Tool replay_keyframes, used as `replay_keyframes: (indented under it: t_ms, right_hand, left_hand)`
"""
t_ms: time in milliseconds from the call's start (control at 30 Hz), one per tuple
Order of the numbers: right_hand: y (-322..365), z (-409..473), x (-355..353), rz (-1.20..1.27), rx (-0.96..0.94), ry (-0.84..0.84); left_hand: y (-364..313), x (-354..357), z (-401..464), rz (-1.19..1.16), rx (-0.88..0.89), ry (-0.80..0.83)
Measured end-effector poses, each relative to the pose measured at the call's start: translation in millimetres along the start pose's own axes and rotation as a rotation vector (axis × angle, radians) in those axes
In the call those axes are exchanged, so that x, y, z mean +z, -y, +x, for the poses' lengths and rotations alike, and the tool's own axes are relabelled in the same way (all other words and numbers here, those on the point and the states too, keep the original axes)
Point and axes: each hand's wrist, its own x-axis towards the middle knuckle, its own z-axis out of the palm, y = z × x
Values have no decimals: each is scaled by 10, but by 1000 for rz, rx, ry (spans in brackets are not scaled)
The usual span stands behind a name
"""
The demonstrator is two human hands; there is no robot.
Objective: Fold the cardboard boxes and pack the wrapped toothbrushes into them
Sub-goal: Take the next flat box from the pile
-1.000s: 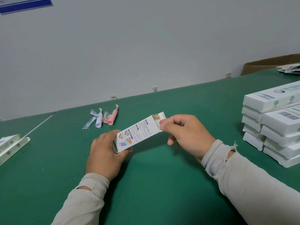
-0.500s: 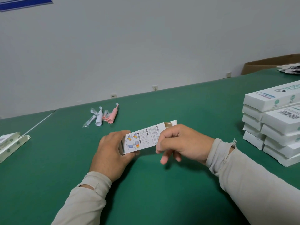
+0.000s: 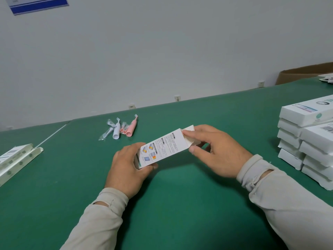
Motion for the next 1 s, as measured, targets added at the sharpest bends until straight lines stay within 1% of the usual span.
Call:
replay_keyframes:
  t_ms: [100,300,500,567,633,700,1000]
  right_hand:
    - [35,3,37,34,-31,-11]
    - [30,17,81,39,-43,-146]
    - [12,30,171,97,-35,-217]
    - [20,44,172,151,1,-286]
    - [47,58,167,338,89,-346]
    - [74,73,160,516,174,-360]
    - [121,73,194,512,261,-345]
  left_hand:
    - [-3,0,0,4,-6,-12]
    - [-14,-9,-11,8,-1,-2]
    - [-16,-8,-10,6,-6,-6]
    - [-19,-5,-8,8,-11,-11]
    - [-20,-4,-6,5,-20,-26]
    - [-13,-9,-3,11,-31,-42]
    - [-30,-13,-8,40,-30,-43]
